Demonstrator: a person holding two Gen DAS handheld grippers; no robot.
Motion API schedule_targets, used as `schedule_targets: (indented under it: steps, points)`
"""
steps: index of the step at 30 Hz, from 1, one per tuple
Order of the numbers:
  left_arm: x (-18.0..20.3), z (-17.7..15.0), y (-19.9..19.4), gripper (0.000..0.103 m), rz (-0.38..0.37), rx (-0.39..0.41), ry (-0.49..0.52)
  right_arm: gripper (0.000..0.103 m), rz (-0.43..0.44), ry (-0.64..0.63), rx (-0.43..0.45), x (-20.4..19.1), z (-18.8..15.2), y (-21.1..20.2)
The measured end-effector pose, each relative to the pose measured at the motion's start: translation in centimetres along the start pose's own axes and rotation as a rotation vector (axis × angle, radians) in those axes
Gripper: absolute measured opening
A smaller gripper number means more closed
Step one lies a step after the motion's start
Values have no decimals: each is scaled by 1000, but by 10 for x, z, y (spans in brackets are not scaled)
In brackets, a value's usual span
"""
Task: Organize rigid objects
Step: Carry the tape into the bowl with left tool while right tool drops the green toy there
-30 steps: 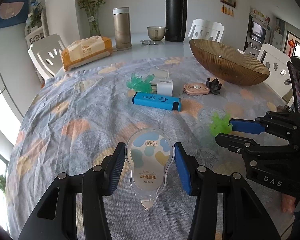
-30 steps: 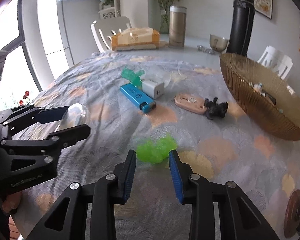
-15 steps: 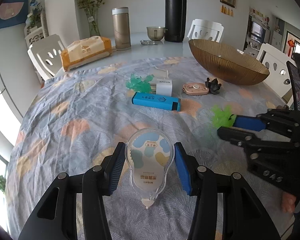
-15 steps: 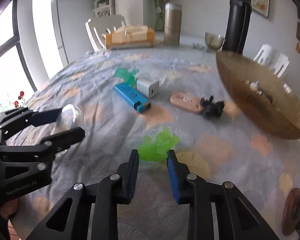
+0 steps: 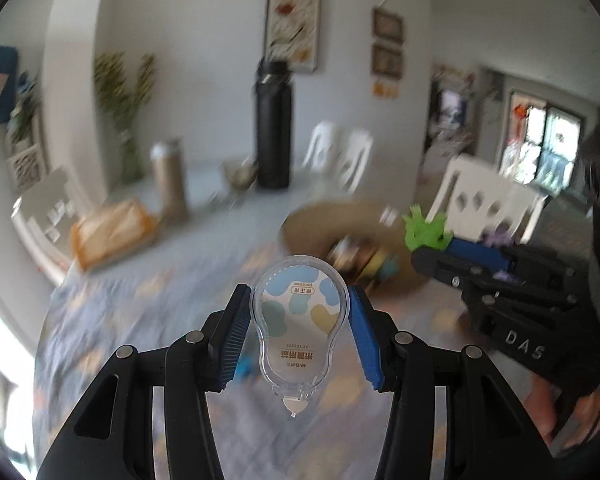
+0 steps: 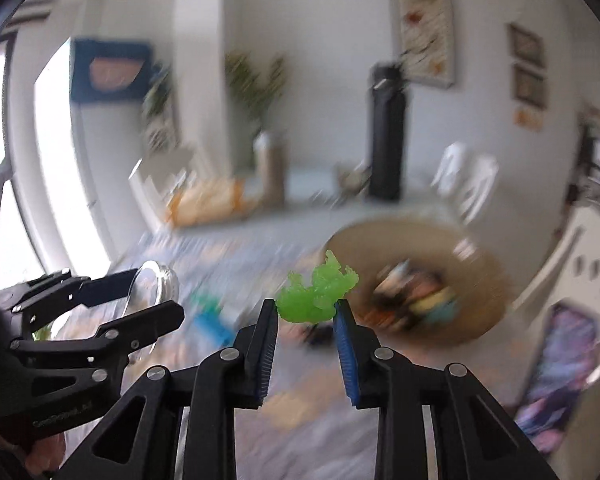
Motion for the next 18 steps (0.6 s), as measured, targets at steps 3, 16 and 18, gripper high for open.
schedule_targets:
  steps: [3,16,18]
  points:
    - [18,29,19,46,-63,14,-29,28,-70,91,36,36,18,-10]
    - [33,3,166,46,-114,-261,-180,28,-33,362,-296,114,-25,81]
    - [31,5,166,61,-104,-251,-194,29,-21,391,-333,117,-30,86]
Point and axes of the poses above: each gripper's, at about its wrist camera, not at the fingertips, and y roughly the way its jaws point, x to its right, z to its top, the point moved 3 cm from there along y, roughly the way its jaws point, and after that the axes turned 13 degrees about -y, right-handed, at the moved point
